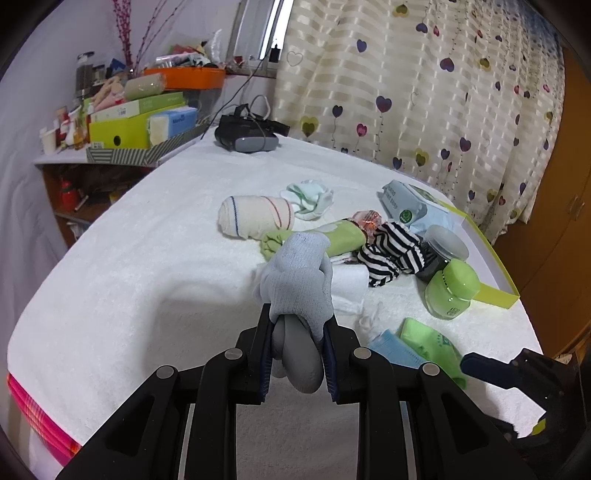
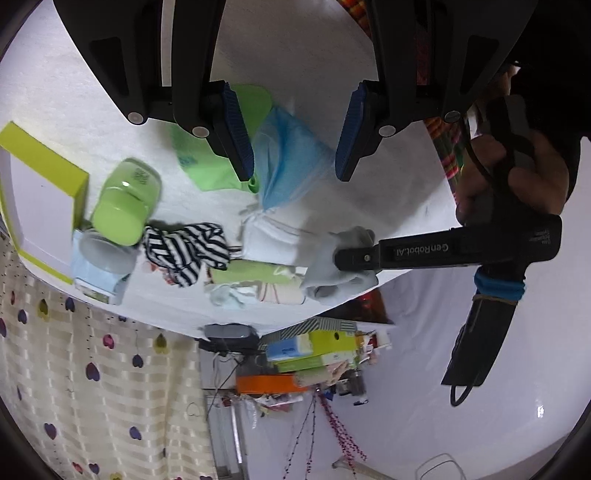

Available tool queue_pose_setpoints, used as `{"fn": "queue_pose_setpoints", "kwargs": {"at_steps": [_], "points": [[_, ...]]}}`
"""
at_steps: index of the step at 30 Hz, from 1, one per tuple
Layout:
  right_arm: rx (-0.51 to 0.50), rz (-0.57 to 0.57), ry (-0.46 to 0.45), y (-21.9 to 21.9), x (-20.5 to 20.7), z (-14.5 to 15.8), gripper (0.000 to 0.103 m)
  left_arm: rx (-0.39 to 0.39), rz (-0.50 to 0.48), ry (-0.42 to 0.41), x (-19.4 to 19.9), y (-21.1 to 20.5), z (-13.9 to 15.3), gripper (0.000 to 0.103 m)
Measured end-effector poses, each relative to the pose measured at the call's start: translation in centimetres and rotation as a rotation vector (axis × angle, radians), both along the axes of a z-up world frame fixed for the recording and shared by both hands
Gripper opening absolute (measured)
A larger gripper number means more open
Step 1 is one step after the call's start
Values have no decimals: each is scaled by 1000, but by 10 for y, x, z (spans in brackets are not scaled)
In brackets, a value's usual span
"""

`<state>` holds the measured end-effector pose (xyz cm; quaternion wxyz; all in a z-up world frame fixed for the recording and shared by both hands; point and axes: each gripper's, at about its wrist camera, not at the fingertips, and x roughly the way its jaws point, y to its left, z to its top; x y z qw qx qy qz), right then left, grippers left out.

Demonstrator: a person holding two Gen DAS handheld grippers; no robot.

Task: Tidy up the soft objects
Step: 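Lift and carry the sock and mask in both tools toward the yellow-green box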

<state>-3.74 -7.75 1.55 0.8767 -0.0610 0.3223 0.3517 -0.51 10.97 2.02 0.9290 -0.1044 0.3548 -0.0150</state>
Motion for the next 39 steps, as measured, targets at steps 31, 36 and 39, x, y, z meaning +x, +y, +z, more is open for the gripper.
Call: {"fn": "queue_pose_setpoints", "kwargs": {"at_steps": [31, 36, 39], "points": [[-18, 89, -59, 21, -6, 7, 6, -15, 12, -18, -16, 6, 8, 22], [28, 57, -79, 8, 2, 22, 2, -4, 2, -37, -16, -1, 18, 22], [33, 48, -112, 2, 2, 32, 2, 0, -15, -45, -15, -8, 23, 22]]}}
